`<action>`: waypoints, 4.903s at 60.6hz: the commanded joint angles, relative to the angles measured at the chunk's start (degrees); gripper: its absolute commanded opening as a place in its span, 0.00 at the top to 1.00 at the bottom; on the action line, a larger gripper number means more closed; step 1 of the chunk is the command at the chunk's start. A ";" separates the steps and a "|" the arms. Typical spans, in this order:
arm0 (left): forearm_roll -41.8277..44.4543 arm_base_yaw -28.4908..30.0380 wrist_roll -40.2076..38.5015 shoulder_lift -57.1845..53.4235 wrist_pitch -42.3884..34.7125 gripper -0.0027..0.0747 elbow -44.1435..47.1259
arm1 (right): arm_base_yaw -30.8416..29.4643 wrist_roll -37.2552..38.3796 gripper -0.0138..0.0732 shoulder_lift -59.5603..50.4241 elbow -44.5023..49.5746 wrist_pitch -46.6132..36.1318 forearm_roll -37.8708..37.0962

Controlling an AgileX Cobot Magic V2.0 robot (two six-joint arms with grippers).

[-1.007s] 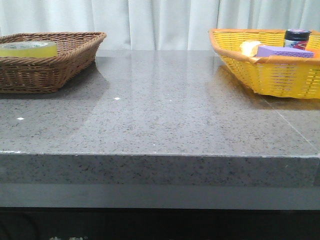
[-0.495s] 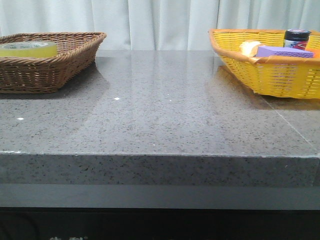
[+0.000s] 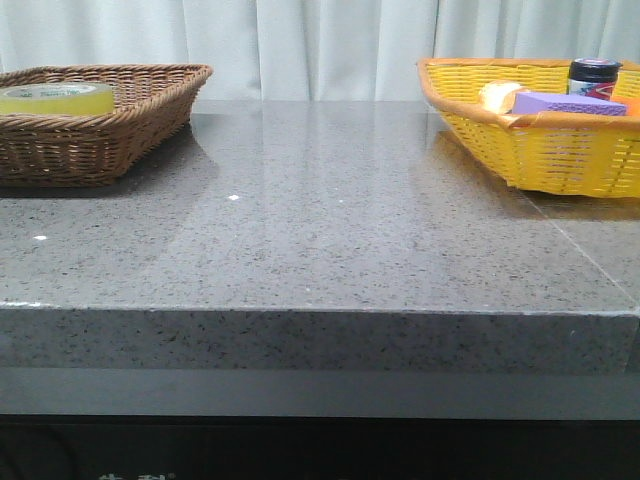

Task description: Transfer tape with both arms

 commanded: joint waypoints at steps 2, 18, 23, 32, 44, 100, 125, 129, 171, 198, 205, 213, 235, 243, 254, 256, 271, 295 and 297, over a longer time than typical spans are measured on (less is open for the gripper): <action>-1.50 0.07 0.07 0.24 -5.31 0.74 -1.47 | -0.42 -0.16 0.73 -0.08 -1.26 -3.49 0.37; -1.77 0.07 -0.54 0.24 -6.97 0.99 -1.47 | -0.42 -0.16 0.92 -0.08 -1.14 -3.38 0.37; -1.92 0.07 -0.56 0.24 -6.98 0.99 -1.47 | -0.42 -0.16 0.92 -0.08 -1.14 -3.38 0.37; -1.92 0.07 -0.56 0.24 -6.98 0.99 -1.47 | -0.42 -0.16 0.92 -0.08 -1.14 -3.38 0.37; -1.92 0.07 -0.56 0.24 -6.98 0.99 -1.47 | -0.42 -0.16 0.92 -0.08 -1.14 -3.38 0.37; 13.32 7.46 -20.26 -27.93 -36.66 0.99 36.12 | -0.42 -0.16 0.92 -0.08 -1.07 -3.39 0.37; 13.42 4.76 -19.47 -28.30 -46.47 0.99 40.64 | -0.42 -0.16 0.92 -0.08 -1.07 -3.21 0.37; 13.42 4.76 -19.47 -28.30 -46.47 0.99 40.64 | -0.42 -0.16 0.92 -0.08 -1.07 -3.21 0.37; 13.42 6.52 -19.47 -28.20 -46.93 0.99 40.64 | -0.42 -0.16 0.92 -0.08 -1.07 -3.21 0.37; 13.42 6.52 -19.47 -28.20 -46.93 0.99 40.64 | -2.13 -0.16 0.92 -2.24 -0.73 -3.28 0.18; 13.42 6.52 -19.47 -28.20 -46.93 0.99 40.64 | -7.47 -0.16 0.92 -5.38 2.06 -4.77 0.13; 13.42 6.52 -19.47 -28.20 -46.93 0.99 40.64 | -14.37 -0.16 0.92 -10.89 8.07 -10.75 -0.04; 13.42 6.52 -19.47 -28.20 -46.93 0.99 40.64 | -26.30 -0.16 0.92 -29.02 32.98 -35.61 0.43; 13.42 6.52 -19.47 -28.20 -46.93 0.99 40.64 | -28.64 -0.16 0.92 -31.89 39.71 -39.60 0.43; 13.42 6.52 -19.47 -28.20 -46.93 0.99 40.64 | -29.67 -0.16 0.92 -35.45 47.11 -44.37 0.43; 13.42 6.52 -19.47 -28.20 -46.93 0.99 40.64 | -29.74 -0.16 0.92 -36.29 48.33 -45.39 0.43; 13.42 6.52 -19.47 -28.10 -46.93 0.99 40.64 | -30.29 -0.16 0.92 -38.21 51.28 -44.55 0.49; 13.42 6.52 -19.47 -28.10 -46.93 0.99 40.64 | -30.29 -0.16 0.92 -38.21 51.28 -50.10 0.55; 13.42 6.52 -19.47 -28.10 -46.93 0.99 40.64 | -30.29 -0.16 0.92 -38.21 51.28 -50.92 0.55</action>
